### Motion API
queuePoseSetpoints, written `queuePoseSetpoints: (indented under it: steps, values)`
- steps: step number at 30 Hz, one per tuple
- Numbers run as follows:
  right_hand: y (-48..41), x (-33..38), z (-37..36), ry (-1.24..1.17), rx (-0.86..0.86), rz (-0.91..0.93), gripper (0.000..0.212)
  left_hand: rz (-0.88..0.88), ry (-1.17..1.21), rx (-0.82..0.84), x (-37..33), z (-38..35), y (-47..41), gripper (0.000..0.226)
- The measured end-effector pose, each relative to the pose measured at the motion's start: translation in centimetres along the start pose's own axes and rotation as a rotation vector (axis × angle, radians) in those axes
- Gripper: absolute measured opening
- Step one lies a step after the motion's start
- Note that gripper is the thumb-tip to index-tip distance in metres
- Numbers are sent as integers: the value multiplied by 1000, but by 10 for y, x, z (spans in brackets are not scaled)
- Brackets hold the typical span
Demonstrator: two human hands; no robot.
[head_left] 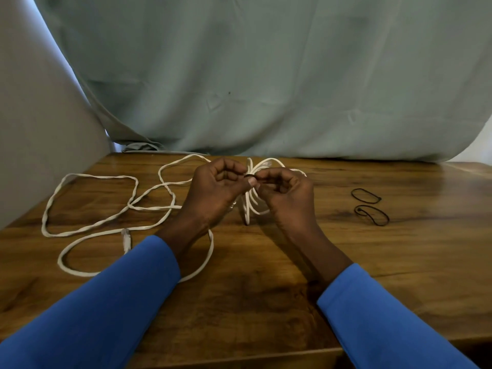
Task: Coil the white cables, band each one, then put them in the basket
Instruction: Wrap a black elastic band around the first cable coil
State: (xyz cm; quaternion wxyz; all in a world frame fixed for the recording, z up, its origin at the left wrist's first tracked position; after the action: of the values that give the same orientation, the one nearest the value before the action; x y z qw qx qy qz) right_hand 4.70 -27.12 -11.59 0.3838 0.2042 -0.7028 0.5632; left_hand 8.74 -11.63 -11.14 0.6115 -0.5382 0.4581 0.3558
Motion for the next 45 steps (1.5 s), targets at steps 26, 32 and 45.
queuePoseSetpoints:
  steps: [26, 32, 45]
  values:
    - [9, 12, 2, 306, 35, 82, 23, -132, -373, 48, -6, 4, 5, 35]
    - [8, 9, 3, 223, 88, 54, 27, -87, -400, 31, -3, 1, 5, 30]
    - [6, 15, 11, 30, 23, 60, 29, -441, -748, 44, -9, -2, 12, 16]
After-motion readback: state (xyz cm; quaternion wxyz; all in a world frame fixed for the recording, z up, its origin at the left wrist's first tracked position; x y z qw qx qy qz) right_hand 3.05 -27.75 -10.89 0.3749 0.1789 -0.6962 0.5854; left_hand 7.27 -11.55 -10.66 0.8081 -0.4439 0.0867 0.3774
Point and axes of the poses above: each hand's wrist, its own y-axis away from the middle knuckle, its own z-axis out of the back of the hand, x = y × z, the point moved 3 cm from there along -y, towards the middle knuckle, and after that the axes turned 8 degrees about z, right-handed, at the moved point
